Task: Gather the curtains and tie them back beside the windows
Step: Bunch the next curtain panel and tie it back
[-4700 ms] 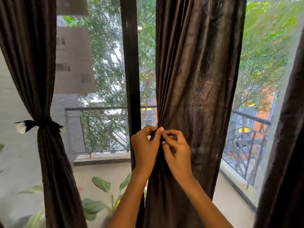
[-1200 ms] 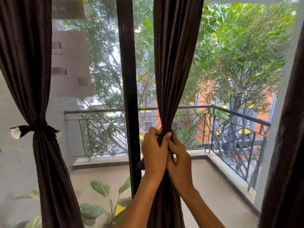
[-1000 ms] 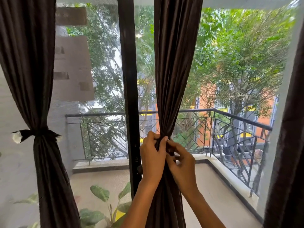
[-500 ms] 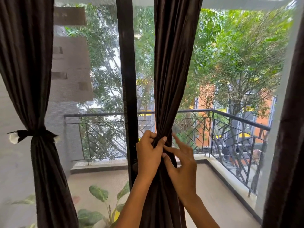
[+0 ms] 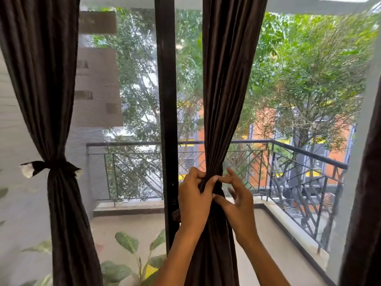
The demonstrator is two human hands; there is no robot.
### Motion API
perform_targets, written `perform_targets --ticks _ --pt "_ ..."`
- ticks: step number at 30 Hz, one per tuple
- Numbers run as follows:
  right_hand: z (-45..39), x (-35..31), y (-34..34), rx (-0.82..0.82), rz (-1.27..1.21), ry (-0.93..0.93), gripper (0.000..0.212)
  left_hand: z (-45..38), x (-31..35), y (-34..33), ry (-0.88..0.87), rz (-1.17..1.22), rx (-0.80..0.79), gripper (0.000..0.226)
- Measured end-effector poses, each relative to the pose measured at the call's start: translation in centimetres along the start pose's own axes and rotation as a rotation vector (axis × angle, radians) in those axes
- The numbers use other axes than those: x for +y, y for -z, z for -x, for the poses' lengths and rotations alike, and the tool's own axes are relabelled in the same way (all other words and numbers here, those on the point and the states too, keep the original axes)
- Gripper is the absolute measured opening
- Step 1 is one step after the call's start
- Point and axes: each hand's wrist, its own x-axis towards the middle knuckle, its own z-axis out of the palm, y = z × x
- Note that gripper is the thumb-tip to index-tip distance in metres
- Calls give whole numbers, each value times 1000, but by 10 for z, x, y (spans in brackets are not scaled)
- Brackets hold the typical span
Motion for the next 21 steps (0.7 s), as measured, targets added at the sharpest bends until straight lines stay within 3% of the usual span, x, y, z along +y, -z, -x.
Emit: perform_targets --ticks 2,8,13,17,21 --pt "-3 -1 2 -34 2 8 43 0 0 1 -10 -22 14 23" --pt "18 10 -11 141 354 284 36 5 -5 -5 -32 -65 65 29" --pt "21 7 -15 145 414 412 49 5 -2 -6 -25 -88 82 32" --pt "27 5 -18 90 369 411 51 6 0 -5 -46 -130 96 29" --pt "30 -3 -13 26 174 271 42 3 1 -1 -53 -140 96 28"
